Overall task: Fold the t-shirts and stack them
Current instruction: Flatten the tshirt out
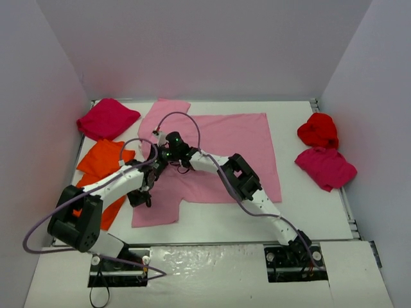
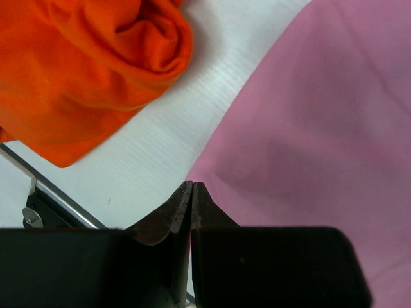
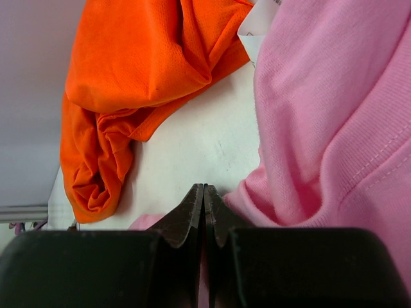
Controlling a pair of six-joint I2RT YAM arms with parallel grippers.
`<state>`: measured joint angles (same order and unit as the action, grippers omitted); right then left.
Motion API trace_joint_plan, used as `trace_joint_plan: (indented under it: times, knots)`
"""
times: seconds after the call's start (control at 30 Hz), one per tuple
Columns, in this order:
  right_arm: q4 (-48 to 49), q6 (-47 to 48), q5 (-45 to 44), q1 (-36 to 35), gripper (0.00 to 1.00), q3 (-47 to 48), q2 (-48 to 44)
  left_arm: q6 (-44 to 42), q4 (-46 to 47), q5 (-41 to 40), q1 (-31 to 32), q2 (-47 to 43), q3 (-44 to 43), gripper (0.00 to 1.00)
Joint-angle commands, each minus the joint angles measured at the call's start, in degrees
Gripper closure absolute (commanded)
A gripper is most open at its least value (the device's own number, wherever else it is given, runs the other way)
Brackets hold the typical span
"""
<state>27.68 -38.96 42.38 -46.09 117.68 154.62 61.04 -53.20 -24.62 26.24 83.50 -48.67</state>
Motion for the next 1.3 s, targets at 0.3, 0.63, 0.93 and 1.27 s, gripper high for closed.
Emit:
trace_joint_plan:
  times: [0.3,0.63,0.93,1.27]
  knots:
    - [3.43,0.32,2.06,0.91,1.00,-1.55,-5.47,-2.59,1.17,-5.93,-0.05,7.95,-10.46,1.00]
    - [2.35,1.20,2.65,1.35,1.00,-2.28,-7.34,-3.00,7.33,3.38,-0.43,14.28,-9.46,1.00]
    - [1.15,2.22,2.88,3.18,1.00,-2.81,-9.51,-3.65,15.35,19.23,-2.03,18.52,-4.39,1.00]
    - [1.18,2.58,3.25,5.13,1.00,-4.19,-12.14,-2.34,28.34,37.13,-2.95,23.05,5.93,1.00]
